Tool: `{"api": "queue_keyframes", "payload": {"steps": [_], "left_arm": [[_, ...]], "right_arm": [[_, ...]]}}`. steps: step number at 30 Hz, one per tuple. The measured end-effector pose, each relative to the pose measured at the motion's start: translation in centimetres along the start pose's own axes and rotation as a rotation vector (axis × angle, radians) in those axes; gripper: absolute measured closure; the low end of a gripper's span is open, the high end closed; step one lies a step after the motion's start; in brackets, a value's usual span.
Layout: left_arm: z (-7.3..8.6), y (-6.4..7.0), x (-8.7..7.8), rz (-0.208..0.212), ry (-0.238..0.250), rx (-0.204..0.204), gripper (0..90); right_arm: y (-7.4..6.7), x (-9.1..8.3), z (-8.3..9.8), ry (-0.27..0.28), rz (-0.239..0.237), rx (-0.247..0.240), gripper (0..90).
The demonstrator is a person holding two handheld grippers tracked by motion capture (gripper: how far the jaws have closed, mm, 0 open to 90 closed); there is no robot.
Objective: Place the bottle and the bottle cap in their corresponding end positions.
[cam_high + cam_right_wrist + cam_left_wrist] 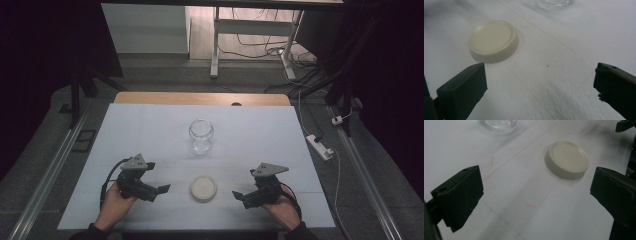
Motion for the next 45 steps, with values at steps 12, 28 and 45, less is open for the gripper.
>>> {"api": "queue_keyframes", "payload": {"steps": [12, 28, 45], "left_arm": [[3.9, -0.2, -3.3, -0.067, 0.002, -0.076, 0.0], [7.9, -0.6, -6.9, -0.167, 0.007, -0.155, 0.0], [10.6, -0.9, -8.2, -0.271, -0.080, -0.181, 0.0]], "right_arm": [[2.2, -2.3, 2.5, -0.013, 0.079, 0.068, 0.0], [4.6, -5.9, 6.0, -0.028, 0.168, 0.178, 0.0], [4.7, -7.0, 6.6, -0.035, 0.179, 0.202, 0.0]]}}
Point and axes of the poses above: each handheld gripper's, and its own axes: x roughly forward along the jaws, z roughly out of its underside, y roughly to its right, the point moved 9 cm from there along x, roughly forward along the jaws, and after that the axes turned 6 degrees about z, right-handed, at the moved point
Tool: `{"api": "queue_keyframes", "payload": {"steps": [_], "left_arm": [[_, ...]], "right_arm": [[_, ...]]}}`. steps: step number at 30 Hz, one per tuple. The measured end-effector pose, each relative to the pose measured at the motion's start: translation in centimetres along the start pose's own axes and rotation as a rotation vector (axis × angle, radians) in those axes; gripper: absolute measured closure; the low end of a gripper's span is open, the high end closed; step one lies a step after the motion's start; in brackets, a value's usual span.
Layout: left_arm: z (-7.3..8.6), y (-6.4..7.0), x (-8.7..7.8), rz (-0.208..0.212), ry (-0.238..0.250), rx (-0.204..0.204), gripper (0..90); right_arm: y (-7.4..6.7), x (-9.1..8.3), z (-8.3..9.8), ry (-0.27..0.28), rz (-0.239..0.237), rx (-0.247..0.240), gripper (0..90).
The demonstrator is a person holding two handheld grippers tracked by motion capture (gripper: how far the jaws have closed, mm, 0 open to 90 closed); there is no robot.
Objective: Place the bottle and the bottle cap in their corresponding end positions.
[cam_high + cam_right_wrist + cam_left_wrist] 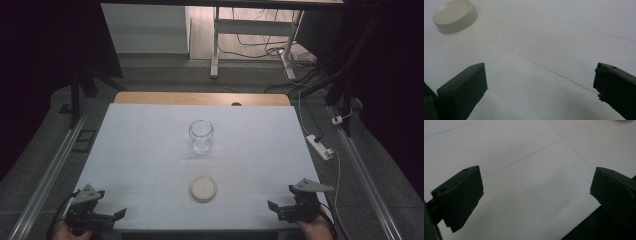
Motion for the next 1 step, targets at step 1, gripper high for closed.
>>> {"api": "queue_keyframes", "payload": {"steps": [1], "left_arm": [[-0.02, 0.02, 0.06, 0.001, -0.002, 0.000, 0.0]], "right_arm": [[0.01, 0.04, 0.04, -0.004, 0.003, -0.006, 0.0]]}}
Point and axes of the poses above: each handheld gripper's, and its own axes: x roughly forward along the jaws, z roughly out of its underside, y roughly to its right, the point moved 9 cm from there along x, roughly forward along the jaws, and after that the axes turned 6 degrees about z, right-handed, at the moved point
